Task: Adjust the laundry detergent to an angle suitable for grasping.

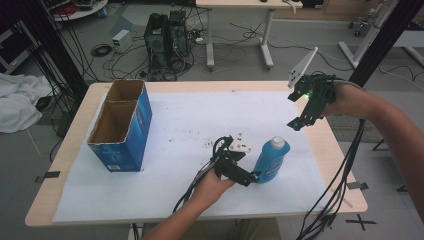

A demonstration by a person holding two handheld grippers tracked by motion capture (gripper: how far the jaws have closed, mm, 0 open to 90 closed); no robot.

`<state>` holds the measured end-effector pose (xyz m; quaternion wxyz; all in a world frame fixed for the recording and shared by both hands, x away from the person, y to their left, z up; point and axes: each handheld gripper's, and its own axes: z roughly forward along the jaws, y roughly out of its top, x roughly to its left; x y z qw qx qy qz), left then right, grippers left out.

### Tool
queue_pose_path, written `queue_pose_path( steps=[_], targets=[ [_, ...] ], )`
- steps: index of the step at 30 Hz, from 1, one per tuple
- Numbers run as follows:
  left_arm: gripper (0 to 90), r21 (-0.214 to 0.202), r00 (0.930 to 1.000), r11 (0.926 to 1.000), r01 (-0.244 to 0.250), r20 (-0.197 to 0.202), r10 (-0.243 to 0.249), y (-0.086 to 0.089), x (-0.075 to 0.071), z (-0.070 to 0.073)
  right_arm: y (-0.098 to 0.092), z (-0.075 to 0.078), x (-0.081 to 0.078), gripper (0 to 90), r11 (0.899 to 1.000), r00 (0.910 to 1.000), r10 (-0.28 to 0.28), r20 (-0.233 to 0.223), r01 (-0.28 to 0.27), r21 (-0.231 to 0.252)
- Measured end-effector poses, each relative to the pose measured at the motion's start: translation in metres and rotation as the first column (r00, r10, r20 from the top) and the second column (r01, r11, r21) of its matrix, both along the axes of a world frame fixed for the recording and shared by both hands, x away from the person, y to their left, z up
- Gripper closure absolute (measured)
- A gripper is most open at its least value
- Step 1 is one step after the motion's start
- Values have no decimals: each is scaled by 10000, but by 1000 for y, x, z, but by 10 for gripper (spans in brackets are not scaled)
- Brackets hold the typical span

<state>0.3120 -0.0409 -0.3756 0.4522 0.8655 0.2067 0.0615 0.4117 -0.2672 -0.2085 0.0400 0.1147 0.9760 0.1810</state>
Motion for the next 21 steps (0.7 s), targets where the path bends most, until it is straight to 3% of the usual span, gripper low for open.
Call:
queue_pose_path(
  steps=[3, 4, 5, 7, 8, 13, 15, 16, 18, 20, 21],
  targets=[
    [141, -204, 10000, 9998, -56, -19, 56, -3, -1, -1, 0, 0, 0, 11, 10000, 10000, -10, -11, 10, -13],
    [141, -74, 9999, 9999, 86, 59, -86, -3, -1, 0, -1, 0, 0, 11, 10000, 10000, 17, 21, -17, 4],
    [141, -299, 10000, 9996, -20, -57, 18, -7, -3, -1, 0, 0, 0, 11, 10000, 10000, -5, 13, 5, 14],
    [141, -328, 9999, 9995, 5, -144, -9, -8, -3, -1, -1, 0, 0, 10, 10000, 10000, -17, 17, 17, 22],
    [141, -480, 9999, 9988, -117, -29, 116, -11, -4, -2, -1, 1, 0, 11, 10000, 10000, -67, -7, 67, 21],
    [141, -472, 9999, 9988, -141, 15, 142, -15, -4, -3, -1, 1, 0, 11, 10000, 10000, -61, -10, 61, 17],
    [141, -682, 9995, 9971, -325, -61, 322, -19, -5, -5, -1, 1, 0, 11, 10000, 10000, -29, 16, 29, 46],
    [141, -467, 9993, 9985, -271, 242, 283, -19, -2, -5, -1, 1, 0, 10, 10000, 10000, 20, 37, -20, 51],
    [141, -665, 9989, 9969, -413, 197, 427, -22, -1, -6, -1, 1, 0, 10, 10000, 10000, -17, 37, 17, 67],
    [141, -496, 9990, 9981, -357, 239, 369, -22, 0, -6, -1, 1, 0, 11, 10000, 10000, -19, 37, 18, 64],
    [141, -703, 9984, 9964, -481, 248, 499, -25, 0, -8, -1, 1, 0, 10, 10000, 10000, -6, 44, 6, 66]
  ],
)
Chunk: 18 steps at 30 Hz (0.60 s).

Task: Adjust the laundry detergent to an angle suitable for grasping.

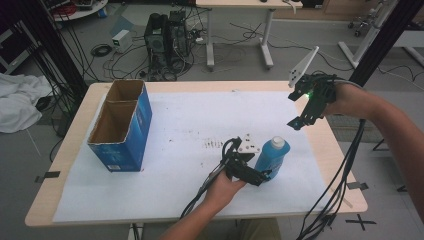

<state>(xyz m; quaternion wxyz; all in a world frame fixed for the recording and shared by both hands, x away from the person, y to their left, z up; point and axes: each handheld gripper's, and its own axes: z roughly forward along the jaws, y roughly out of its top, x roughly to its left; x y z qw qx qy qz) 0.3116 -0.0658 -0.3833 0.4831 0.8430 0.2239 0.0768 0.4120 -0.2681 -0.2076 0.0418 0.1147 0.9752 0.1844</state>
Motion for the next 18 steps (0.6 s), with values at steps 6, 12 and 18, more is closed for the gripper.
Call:
queue_pose_path(
  steps=[6, 12, 18],
  targets=[
    [141, -232, 9997, 9997, -76, 211, 81, -10, 2, -5, 2, 0, 0, 11, 10000, 10000, 28, -1, -28, 26],
    [141, -578, 9991, 9983, -102, 397, 126, -14, 3, -6, 2, 1, 0, 10, 10000, 10000, 51, 15, -51, 43],
    [141, -538, 9989, 9984, -152, 440, 176, -19, 6, -10, 3, 1, 0, 11, 10000, 10000, -3, 1, 3, 32]
  ],
)
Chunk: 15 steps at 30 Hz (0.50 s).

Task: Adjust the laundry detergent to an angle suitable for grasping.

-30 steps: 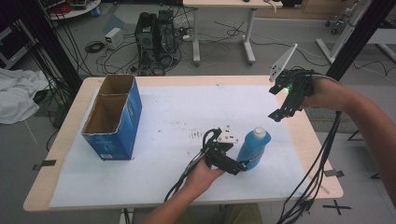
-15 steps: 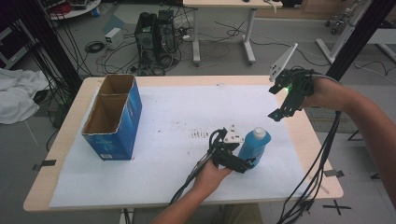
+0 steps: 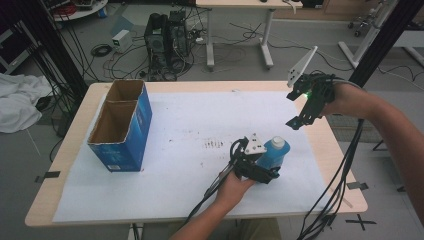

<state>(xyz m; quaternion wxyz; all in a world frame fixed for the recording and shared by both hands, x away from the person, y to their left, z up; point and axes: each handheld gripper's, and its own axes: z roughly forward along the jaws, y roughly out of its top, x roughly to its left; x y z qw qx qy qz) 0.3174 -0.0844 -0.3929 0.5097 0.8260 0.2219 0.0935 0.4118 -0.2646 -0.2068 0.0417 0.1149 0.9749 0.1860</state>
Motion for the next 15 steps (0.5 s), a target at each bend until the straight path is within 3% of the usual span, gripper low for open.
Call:
queue_pose_path(
  steps=[1, 10, 15],
  targets=[
    [141, -229, 9999, 9997, -113, -33, 112, -4, 0, -2, 0, 0, 0, 11, 10000, 10000, -4, -2, 4, 19],
    [141, -200, 9994, 9993, -303, 183, 306, -8, 2, -6, 0, 0, 0, 11, 10000, 10000, 24, 30, -24, 60],
    [142, -503, 9990, 9979, -414, 163, 423, -12, 2, -8, 0, 1, 1, 10, 10000, 10000, 35, 42, -35, 91]
  ],
)
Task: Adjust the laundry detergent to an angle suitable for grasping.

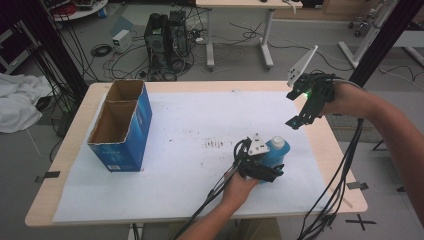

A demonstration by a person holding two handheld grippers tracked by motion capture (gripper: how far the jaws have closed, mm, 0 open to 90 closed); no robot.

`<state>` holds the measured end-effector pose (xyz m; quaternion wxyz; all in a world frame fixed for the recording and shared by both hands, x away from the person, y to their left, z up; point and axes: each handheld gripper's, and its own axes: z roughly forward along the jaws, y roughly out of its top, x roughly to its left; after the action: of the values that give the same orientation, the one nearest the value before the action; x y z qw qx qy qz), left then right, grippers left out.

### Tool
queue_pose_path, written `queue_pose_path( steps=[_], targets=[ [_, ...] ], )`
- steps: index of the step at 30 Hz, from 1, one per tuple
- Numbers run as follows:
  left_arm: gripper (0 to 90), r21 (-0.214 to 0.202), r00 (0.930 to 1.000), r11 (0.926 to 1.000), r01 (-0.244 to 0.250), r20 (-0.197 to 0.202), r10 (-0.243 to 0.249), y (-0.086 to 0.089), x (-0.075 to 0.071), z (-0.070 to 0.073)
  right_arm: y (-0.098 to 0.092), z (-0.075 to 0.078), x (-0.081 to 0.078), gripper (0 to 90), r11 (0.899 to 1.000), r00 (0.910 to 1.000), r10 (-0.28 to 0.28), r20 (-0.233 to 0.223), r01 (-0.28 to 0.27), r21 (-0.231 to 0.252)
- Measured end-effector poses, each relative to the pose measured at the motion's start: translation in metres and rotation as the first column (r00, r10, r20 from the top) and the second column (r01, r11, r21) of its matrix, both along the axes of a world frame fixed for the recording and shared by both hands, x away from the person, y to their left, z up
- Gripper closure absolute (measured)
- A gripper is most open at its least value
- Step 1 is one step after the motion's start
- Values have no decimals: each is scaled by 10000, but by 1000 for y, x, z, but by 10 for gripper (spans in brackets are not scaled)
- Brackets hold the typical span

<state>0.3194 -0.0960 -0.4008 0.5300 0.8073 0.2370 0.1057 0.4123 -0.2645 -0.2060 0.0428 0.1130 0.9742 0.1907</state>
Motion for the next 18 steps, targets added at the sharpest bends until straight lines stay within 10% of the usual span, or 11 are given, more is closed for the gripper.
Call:
queue_pose_path(
  steps=[18],
  targets=[
    [268, 79, 9998, 10000, 39, 216, -40, 0, -2, -2, 1, 1, 0, 11, 10000, 10000, 24, 26, -25, 34]
  ],
)
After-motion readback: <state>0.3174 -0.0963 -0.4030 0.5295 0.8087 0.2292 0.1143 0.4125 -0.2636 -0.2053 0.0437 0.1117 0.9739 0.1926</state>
